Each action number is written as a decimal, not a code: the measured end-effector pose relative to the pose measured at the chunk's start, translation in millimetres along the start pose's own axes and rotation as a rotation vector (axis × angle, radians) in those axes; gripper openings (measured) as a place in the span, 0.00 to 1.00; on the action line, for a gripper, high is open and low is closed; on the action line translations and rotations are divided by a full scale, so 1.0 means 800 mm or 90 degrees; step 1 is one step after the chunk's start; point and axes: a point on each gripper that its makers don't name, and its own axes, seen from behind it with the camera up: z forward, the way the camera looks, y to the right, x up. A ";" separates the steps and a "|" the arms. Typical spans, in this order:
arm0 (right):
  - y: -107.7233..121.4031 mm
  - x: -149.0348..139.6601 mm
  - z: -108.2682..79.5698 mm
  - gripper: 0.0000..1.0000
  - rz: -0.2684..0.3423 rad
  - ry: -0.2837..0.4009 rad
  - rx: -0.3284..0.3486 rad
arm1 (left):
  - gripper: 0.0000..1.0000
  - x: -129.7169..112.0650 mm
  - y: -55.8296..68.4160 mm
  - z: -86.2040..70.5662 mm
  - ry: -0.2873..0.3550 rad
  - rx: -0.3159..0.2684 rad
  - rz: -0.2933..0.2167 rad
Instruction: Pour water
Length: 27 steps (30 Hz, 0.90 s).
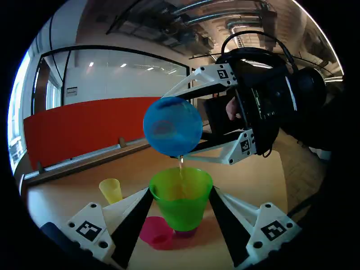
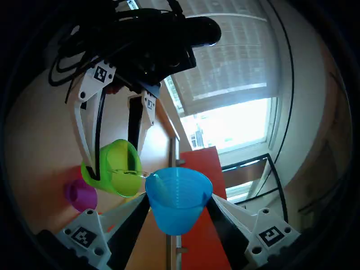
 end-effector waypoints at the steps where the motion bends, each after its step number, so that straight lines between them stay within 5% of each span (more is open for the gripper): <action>1: 0.000 0.000 0.000 0.89 -0.001 0.000 0.000 | 0.87 0.000 0.000 0.000 0.000 0.000 0.000; 27: 0.003 -0.001 -0.006 0.89 -0.027 -0.009 -0.005 | 0.87 0.000 0.002 0.002 0.001 -0.004 -0.003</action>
